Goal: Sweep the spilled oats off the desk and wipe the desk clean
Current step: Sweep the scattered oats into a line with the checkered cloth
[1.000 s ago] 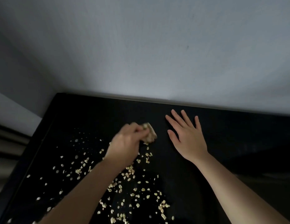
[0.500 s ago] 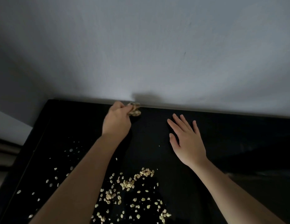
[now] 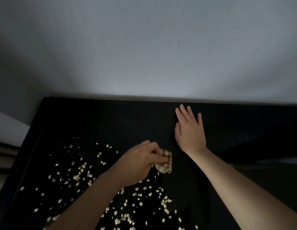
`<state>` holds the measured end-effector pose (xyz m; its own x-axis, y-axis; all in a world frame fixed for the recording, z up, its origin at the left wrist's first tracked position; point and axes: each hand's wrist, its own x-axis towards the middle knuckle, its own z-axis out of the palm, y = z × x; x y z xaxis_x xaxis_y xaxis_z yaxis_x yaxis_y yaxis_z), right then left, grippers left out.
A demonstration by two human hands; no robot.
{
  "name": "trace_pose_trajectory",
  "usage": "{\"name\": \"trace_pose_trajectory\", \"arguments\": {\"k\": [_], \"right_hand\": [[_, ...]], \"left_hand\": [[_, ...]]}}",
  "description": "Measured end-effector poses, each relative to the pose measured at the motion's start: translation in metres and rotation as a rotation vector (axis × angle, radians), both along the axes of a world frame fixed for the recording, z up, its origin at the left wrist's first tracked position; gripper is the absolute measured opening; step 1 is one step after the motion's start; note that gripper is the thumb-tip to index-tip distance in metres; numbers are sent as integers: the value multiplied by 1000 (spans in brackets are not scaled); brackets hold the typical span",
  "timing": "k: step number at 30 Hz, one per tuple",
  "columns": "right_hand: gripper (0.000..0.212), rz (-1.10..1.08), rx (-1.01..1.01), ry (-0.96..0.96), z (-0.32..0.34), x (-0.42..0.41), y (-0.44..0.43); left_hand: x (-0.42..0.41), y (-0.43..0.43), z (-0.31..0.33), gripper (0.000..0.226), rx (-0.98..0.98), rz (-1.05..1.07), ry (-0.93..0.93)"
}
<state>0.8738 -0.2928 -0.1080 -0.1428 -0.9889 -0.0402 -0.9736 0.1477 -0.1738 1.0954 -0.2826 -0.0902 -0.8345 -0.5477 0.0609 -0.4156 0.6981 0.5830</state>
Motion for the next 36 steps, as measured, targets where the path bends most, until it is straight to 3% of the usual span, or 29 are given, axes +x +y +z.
{"name": "trace_pose_trajectory", "arguments": {"k": [3, 7, 11, 14, 17, 25, 30, 33, 36], "right_hand": [[54, 80, 39, 6, 1, 2, 1], [60, 138, 110, 94, -1, 5, 19], [66, 180, 125, 166, -4, 6, 46], [66, 183, 127, 160, -3, 5, 48], [65, 193, 118, 155, -3, 5, 47], [67, 203, 118, 119, -2, 4, 48], [66, 222, 169, 108, 5, 5, 50], [63, 260, 154, 111, 4, -2, 67], [62, 287, 127, 137, 0, -8, 83]], "left_hand": [[22, 17, 7, 39, 54, 171, 78], [63, 1, 24, 39, -28, 673, 183], [107, -24, 25, 39, -147, 1093, 17], [127, -42, 9, 43, -88, 1285, -114], [122, -43, -1, 42, -39, 1243, -133], [37, 34, -3, 48, -108, 674, -39], [5, 87, -1, 45, 22, 391, 9], [12, 89, 14, 46, 184, 526, 160], [28, 62, 30, 45, 142, 757, 221]]}}
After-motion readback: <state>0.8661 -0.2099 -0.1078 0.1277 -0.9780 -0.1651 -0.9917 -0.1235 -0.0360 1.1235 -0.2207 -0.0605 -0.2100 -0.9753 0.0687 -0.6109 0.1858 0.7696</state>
